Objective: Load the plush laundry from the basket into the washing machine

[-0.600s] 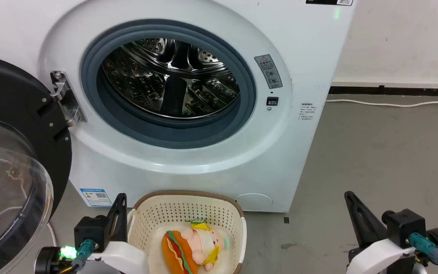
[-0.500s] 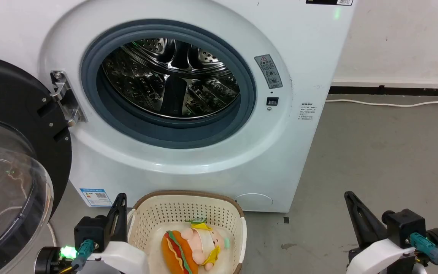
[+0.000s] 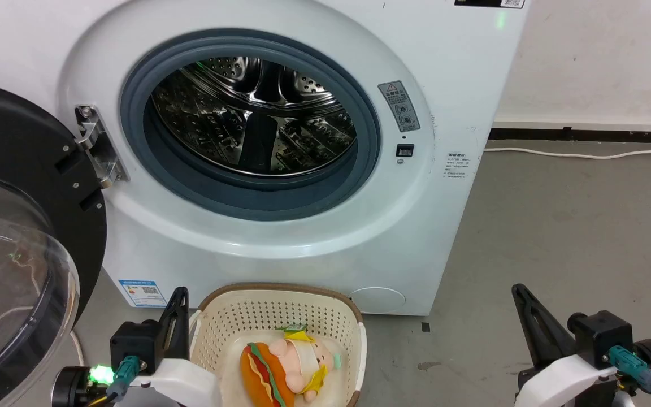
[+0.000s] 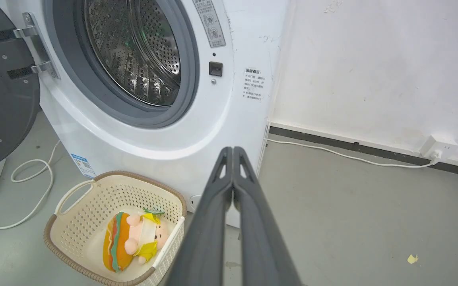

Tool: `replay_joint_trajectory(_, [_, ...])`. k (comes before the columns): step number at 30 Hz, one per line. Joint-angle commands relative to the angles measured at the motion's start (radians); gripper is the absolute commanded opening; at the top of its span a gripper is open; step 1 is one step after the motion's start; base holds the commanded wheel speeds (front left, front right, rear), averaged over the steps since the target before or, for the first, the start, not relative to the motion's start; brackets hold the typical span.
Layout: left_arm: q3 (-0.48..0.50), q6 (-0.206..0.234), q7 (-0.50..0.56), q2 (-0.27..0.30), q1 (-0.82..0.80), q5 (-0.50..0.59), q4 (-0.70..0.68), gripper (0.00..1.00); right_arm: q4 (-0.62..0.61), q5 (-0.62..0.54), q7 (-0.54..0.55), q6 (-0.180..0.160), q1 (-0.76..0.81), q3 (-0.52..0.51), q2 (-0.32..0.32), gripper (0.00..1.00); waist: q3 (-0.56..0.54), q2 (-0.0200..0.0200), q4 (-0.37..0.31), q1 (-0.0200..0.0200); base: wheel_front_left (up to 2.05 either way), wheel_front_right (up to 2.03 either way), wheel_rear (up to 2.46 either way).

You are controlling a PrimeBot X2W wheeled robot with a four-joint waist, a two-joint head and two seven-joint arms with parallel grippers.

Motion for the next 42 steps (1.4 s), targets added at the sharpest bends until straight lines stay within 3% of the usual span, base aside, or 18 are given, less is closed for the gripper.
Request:
replay_joint_trajectory(1, [0.002, -0.006, 0.0, 0.0, -0.015, 0.003, -0.005, 0.0, -0.004, -0.007, 0.001, -0.001, -0.012, -0.002, 0.0, 0.0, 0.0, 0.0, 0.0, 0.0, 0.0, 0.0, 0.0])
replay_joint_trajectory(20, [0.002, -0.006, 0.0, 0.0, -0.015, 0.003, -0.005, 0.0, -0.004, -0.007, 0.001, -0.001, -0.012, -0.002, 0.0, 0.0, 0.0, 0.0, 0.0, 0.0, 0.0, 0.0, 0.0])
replay_joint_trajectory(21, [0.0, 0.0, 0.0, 0.0, 0.0, 0.0, 0.0, 1.0, 0.0, 0.0, 0.0, 0.0, 0.0, 0.0, 0.0, 1.0, 0.0, 0.0, 0.0, 0.0, 0.0, 0.0, 0.0])
replay_joint_trajectory(42, [-0.022, 0.009, -0.034, 0.0, -0.004, -0.019, 0.01, 1.0, -0.01, 0.029, -0.034, 0.0, -0.007, -0.008, 0.0, 1.0, 0.027, 0.0, -0.01, 0.0, 0.0, 0.0, 0.0])
